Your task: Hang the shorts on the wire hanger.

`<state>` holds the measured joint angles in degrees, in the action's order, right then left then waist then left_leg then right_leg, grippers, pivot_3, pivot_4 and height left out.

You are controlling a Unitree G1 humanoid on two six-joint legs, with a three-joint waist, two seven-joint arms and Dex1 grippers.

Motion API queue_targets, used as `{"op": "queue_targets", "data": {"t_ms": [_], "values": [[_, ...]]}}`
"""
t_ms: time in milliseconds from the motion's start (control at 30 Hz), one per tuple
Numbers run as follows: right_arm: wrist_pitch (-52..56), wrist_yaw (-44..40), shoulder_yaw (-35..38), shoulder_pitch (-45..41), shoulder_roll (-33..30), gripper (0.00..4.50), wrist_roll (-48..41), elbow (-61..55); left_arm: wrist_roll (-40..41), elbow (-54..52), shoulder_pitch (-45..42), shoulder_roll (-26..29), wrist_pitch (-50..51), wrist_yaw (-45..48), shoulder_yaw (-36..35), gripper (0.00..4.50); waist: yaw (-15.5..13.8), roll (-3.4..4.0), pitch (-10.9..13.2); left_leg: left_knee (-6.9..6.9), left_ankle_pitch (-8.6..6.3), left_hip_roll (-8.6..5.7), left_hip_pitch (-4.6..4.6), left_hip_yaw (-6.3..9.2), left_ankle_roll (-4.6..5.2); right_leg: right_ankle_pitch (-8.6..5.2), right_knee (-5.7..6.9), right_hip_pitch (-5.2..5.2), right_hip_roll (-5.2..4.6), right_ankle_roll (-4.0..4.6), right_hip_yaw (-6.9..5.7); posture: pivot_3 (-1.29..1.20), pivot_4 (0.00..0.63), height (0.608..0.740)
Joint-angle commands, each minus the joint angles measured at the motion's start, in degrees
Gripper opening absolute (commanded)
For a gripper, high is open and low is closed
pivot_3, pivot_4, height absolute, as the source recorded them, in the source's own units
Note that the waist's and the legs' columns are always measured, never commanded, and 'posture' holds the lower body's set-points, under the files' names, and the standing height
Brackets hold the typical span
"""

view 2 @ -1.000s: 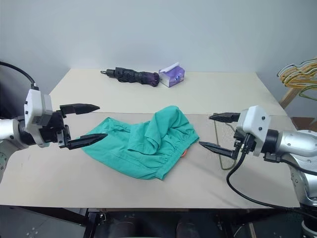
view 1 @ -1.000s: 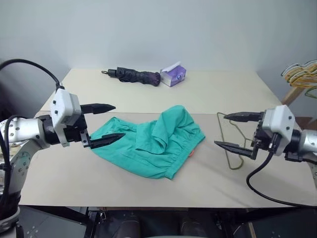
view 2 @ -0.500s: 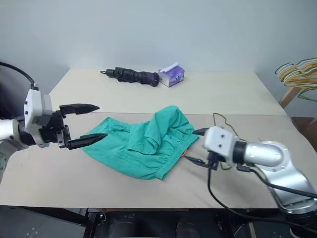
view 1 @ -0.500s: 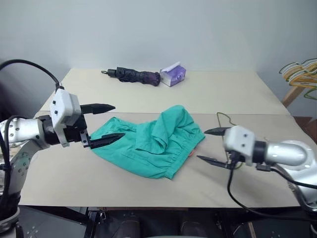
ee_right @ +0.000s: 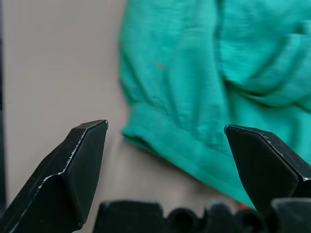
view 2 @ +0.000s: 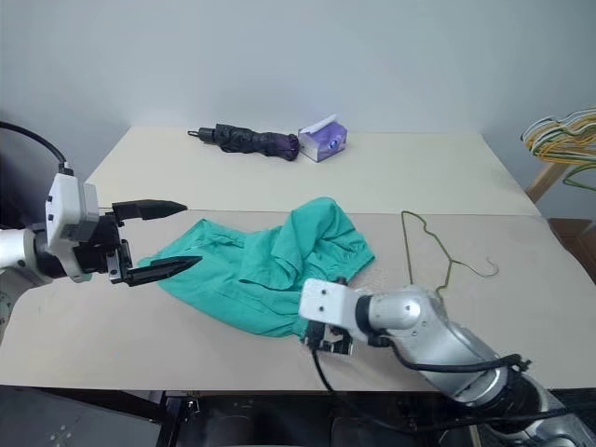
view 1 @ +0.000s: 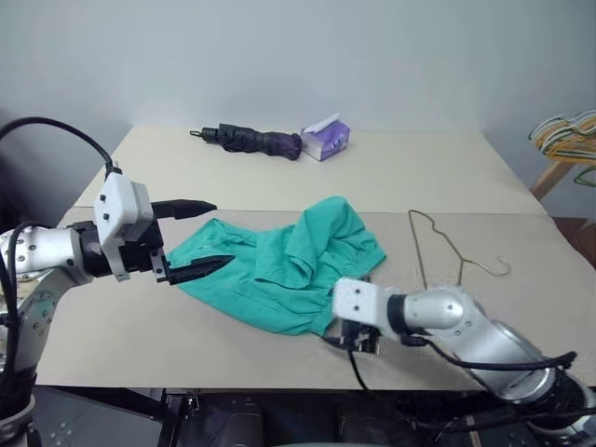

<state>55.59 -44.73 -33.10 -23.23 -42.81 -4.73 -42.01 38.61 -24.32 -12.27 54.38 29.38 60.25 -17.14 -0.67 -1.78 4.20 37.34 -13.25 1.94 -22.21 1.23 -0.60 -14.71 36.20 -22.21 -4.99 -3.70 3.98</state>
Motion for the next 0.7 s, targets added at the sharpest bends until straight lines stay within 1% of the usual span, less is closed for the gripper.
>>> {"op": "queue_targets", "data": {"t_ms": [33,133,233,267,333,367,633,700], "values": [[6.2,2.5,-2.7,-3.7,2.1,4.48,1.6,0.5,1.1,-1.8,0.3,1.0,0.6,0.2,-1.6,4.5,0.0,0.03,0.2,0.0,0.0,0.0,0.0,0.0,0.0,0.0,0.0,-0.01,0.0,0.0,0.0,0.09,0.091,0.74],[10.8,3.6,-5.9,-6.3,3.4,4.48,1.9,0.9,1.1,-1.9,0.4,1.1,0.8,0.3,-1.7,4.5,0.0,0.09,0.3,0.0,0.0,0.0,0.0,0.0,0.0,0.0,0.01,-0.02,0.0,0.0,0.0,0.08,0.093,0.74],[13.4,6.7,-9.8,-8.2,4.8,4.48,3.9,2.8,0.7,-1.8,0.2,1.0,0.6,0.3,-1.4,4.5,0.0,0.1,0.4,-0.04,0.0,0.0,-0.02,0.02,0.0,-0.01,0.0,-0.04,0.0,0.02,-0.02,0.08,0.087,0.74],[13.7,7.7,-11.1,-8.9,5.2,4.31,4.8,3.7,0.6,-1.7,0.1,0.9,0.6,0.2,-1.3,4.5,0.0,0.1,0.4,-0.05,0.0,0.0,-0.03,0.02,0.0,-0.02,0.0,-0.06,0.0,0.02,-0.02,0.08,0.087,0.74],[13.4,9.4,-13.3,-10.0,5.9,3.85,6.3,5.3,0.4,-1.8,-0.1,0.6,0.4,0.0,-0.9,4.5,0.0,0.1,0.4,-0.05,0.0,0.0,-0.02,0.02,0.0,-0.02,0.0,-0.06,0.0,0.02,-0.02,0.08,0.08,0.74],[13.4,9.7,-13.6,-10.2,6.2,3.53,6.3,5.7,0.3,-1.8,-0.1,0.5,0.3,0.0,-0.8,4.5,0.1,0.1,0.4,-0.05,0.0,-0.01,-0.03,0.01,0.0,-0.01,0.0,-0.06,0.0,0.02,-0.02,0.08,0.079,0.74],[12.8,11.3,-14.2,-11.3,6.9,0.67,7.3,7.1,-0.7,-1.1,-0.9,-0.4,-0.9,-0.5,0.6,4.5,0.1,0.09,0.4,-0.05,0.0,0.0,-0.02,0.02,0.0,-0.01,0.01,-0.05,0.02,0.02,-0.02,0.07,0.06,0.74],[11.2,10.8,-13.3,-10.9,5.3,0.08,7.3,6.7,-1.0,-0.8,-1.4,-0.7,-1.3,-0.5,1.3,4.5,0.1,0.08,0.4,-0.05,0.0,0.0,-0.02,0.02,0.0,-0.01,0.0,-0.06,0.02,0.02,-0.03,0.05,0.051,0.74]]}}
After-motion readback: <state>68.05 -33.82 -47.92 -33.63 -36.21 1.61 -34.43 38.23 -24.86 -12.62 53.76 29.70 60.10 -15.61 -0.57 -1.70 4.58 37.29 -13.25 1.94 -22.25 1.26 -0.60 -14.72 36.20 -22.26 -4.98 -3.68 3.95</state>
